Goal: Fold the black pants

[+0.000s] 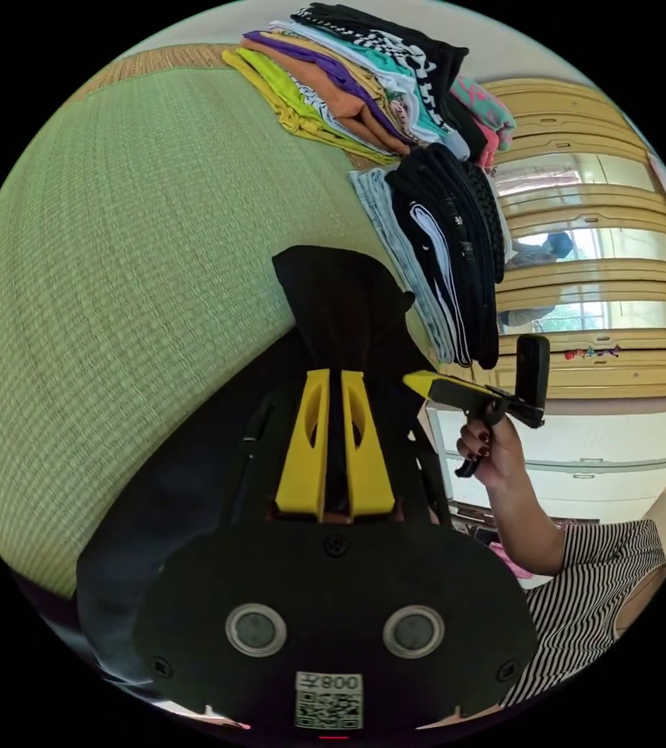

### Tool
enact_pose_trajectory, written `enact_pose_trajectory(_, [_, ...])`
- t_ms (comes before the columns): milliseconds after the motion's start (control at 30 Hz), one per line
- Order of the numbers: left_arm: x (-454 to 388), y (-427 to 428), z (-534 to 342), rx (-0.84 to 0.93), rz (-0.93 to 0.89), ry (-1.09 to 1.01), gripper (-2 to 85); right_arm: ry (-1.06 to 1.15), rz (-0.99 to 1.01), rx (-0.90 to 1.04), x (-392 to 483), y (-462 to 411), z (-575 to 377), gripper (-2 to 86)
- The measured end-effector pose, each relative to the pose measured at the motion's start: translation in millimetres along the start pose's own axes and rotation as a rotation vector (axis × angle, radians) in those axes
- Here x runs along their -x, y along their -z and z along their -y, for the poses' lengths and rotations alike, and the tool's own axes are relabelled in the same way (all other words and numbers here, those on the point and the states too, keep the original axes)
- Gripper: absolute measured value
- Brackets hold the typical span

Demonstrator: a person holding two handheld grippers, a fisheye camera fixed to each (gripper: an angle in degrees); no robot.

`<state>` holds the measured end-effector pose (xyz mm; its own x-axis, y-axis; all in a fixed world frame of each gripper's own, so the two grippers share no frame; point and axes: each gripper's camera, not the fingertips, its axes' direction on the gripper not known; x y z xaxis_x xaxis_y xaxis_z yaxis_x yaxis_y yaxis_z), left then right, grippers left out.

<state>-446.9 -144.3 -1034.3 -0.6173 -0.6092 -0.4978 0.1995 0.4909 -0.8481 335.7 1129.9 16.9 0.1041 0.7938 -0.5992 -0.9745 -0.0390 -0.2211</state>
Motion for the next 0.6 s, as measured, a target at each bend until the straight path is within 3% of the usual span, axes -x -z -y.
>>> enact_pose_trajectory(267, [-60.3, 53.3, 1.7, -0.242, -0.071, -0.175, 1.2, -0.015, -0.139, -0.019, -24.0, -1.4, 35.4, 0.1])
enact_pose_trajectory(367, [-93.9, 42.4, 6.7, -0.202, -0.040, -0.260, 1.2, 0.012, -0.177, 0.009, -30.1, -7.8, 35.2, 0.1])
enact_pose_trajectory(600, [-130.2, -59.1, 29.1, 0.102, 0.106, -0.326, 2.1, -0.052, -0.079, -0.001, -75.8, 35.1, -5.2, 0.5])
